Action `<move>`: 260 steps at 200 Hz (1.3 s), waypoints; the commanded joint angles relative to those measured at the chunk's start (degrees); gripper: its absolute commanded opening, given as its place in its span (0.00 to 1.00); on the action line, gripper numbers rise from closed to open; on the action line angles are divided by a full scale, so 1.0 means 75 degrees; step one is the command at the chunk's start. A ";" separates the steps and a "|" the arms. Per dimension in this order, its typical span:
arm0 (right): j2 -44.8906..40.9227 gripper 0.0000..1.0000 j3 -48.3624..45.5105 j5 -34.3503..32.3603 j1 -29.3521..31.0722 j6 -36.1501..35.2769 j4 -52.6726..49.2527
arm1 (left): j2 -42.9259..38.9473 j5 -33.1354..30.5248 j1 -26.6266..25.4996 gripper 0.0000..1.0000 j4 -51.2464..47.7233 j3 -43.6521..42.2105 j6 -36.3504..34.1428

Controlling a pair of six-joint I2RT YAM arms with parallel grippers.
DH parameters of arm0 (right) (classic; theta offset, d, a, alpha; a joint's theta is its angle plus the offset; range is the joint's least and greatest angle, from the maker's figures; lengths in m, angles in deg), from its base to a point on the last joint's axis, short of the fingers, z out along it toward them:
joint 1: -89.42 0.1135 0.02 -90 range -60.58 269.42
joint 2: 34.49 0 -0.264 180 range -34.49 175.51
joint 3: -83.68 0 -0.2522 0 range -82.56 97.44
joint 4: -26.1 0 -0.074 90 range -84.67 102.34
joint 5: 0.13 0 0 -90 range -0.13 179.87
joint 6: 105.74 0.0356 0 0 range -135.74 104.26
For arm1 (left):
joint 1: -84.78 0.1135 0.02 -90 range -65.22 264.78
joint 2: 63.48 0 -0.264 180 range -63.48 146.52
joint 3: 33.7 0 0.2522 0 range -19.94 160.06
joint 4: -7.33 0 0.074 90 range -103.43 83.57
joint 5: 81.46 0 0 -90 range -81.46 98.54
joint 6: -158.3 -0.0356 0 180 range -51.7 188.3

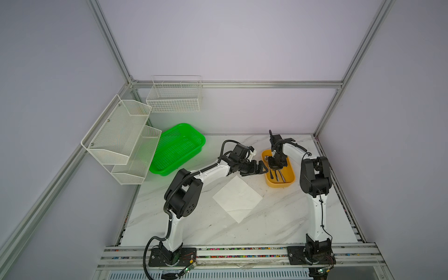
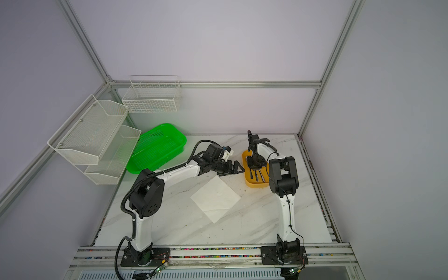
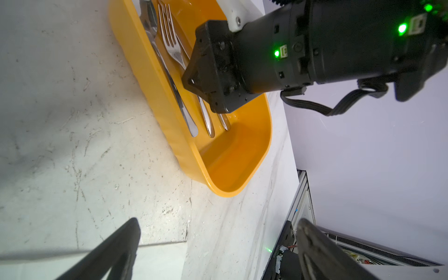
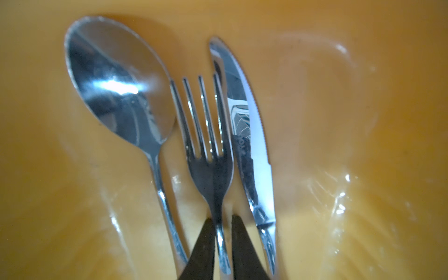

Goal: Place the utensils on the paper napkin and roll it up
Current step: 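Grasp the silver fork in the yellow tray with the right gripper, then lift the fork and carry it over the napkin with the right gripper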

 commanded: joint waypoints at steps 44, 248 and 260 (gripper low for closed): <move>0.0730 0.10 -0.0227 0.0124 -0.0025 -0.0243 -0.0573 | 0.0146 -0.0121 0.0036 0.97 0.0261 0.0754 0.0410; -0.2026 0.06 -0.0494 0.0428 -0.0007 0.0205 -0.0341 | -0.0999 -0.0914 0.0030 0.97 0.0131 -0.0230 0.0147; -0.2218 0.07 -0.0538 0.0605 0.0006 0.0194 -0.0321 | -0.1121 -0.1007 0.0036 0.97 0.0140 -0.0362 0.0089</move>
